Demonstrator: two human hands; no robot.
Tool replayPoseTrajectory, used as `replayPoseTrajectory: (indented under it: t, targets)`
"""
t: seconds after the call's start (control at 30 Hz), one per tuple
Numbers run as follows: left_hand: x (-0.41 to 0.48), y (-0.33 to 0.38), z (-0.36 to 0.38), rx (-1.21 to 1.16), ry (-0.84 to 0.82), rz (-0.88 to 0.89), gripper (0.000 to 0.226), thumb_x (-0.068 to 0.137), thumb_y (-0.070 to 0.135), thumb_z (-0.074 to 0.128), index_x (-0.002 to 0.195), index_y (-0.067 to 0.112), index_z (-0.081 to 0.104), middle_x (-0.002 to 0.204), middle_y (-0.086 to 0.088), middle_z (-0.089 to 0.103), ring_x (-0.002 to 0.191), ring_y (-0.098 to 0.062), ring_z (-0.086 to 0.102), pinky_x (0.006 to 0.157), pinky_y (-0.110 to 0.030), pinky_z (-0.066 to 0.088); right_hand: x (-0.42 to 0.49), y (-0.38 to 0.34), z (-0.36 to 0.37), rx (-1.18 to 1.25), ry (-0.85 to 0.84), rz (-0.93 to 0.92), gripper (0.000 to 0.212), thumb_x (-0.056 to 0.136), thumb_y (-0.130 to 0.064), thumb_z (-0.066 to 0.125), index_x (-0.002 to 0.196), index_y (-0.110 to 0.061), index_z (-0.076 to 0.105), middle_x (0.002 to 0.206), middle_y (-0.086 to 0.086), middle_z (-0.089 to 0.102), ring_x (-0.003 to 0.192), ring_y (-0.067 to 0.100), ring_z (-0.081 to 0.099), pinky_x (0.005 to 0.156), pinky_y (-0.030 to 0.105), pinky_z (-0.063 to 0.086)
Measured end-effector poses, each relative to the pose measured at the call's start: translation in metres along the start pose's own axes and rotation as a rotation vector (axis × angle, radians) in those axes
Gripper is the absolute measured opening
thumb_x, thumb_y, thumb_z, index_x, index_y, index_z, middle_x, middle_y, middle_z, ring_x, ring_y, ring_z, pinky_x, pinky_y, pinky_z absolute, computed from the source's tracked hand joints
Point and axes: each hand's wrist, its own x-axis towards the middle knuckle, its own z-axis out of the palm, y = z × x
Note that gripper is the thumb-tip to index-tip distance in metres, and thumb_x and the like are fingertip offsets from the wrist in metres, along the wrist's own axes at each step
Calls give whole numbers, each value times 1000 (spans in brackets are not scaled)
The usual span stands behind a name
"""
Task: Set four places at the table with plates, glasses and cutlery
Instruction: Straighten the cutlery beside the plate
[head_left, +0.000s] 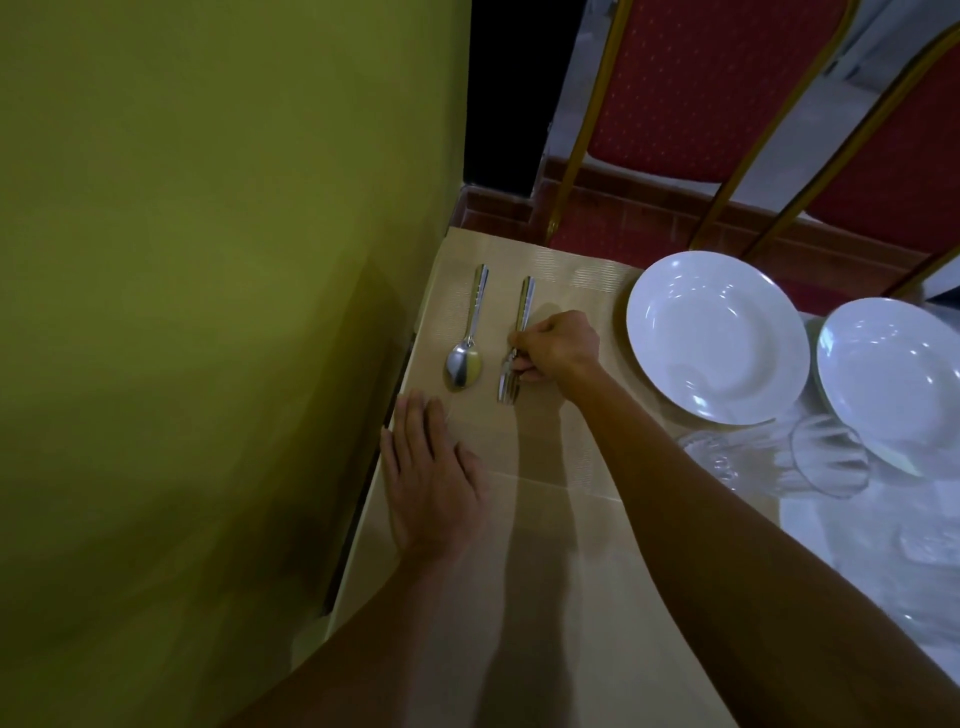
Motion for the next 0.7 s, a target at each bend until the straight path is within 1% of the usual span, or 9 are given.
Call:
replayPoseTrajectory:
  t: [0.07, 0.17, 0.23, 0.33, 0.43, 0.53, 0.63, 0.7]
  targets:
    - [0, 0, 0, -4, 2, 0, 59, 95, 31, 38, 149, 7, 35, 160, -12, 27, 153, -25, 11, 121, -50, 17, -1, 5, 3, -12, 28, -27, 18, 90, -17, 75, 76, -11, 66, 76, 11, 75, 62, 15, 74, 61, 30, 64]
    - [0, 0, 0, -6, 10, -1, 59, 95, 31, 38, 149, 7, 36, 159, -12, 29, 152, -25, 12, 121, -49, 17, -2, 9, 6, -2, 58, -58, 12, 92, -16, 72, 84, -9, 68, 78, 10, 75, 59, 12, 72, 57, 25, 62]
    - [-1, 0, 1, -12, 23, 3, 58, 95, 30, 39, 148, 6, 37, 158, -12, 30, 152, -26, 14, 121, -50, 18, -3, 8, 5, -12, 51, -68, 13, 92, -17, 73, 81, -11, 67, 76, 9, 75, 58, 11, 72, 58, 24, 61]
    - [-1, -1, 2, -13, 32, 0, 59, 95, 29, 40, 148, 7, 37, 158, -12, 31, 152, -26, 14, 121, -50, 19, -4, 6, 4, -37, 35, -64, 12, 91, -17, 73, 82, -9, 69, 73, 9, 76, 59, 14, 74, 62, 32, 64]
    - [-1, 0, 3, -21, 41, -1, 58, 94, 29, 41, 147, 6, 38, 158, -13, 31, 152, -26, 15, 121, -50, 19, -6, 4, 3, -35, 28, -48, 14, 90, -20, 73, 84, -7, 72, 74, 10, 76, 61, 18, 75, 61, 37, 64]
    - [-1, 0, 3, -38, 49, -2, 57, 93, 28, 44, 146, 6, 40, 157, -13, 33, 151, -27, 17, 121, -50, 19, -15, 0, -2, -18, 21, 0, 24, 91, -28, 70, 77, -9, 69, 73, 11, 75, 64, 22, 75, 63, 38, 65]
    - [-3, -1, 4, -49, 58, 13, 57, 92, 27, 46, 145, 6, 41, 156, -14, 34, 151, -28, 19, 121, -49, 18, -32, 8, -10, -18, 35, 1, 25, 92, -25, 66, 70, -12, 65, 75, 16, 75, 72, 31, 75, 66, 43, 64]
    - [-2, -3, 4, -57, 66, 21, 57, 93, 28, 47, 145, 6, 42, 155, -14, 36, 149, -29, 22, 121, -49, 18, -51, 21, -11, -19, 23, -25, 21, 92, -23, 64, 71, -17, 62, 81, 16, 74, 77, 34, 74, 71, 47, 64]
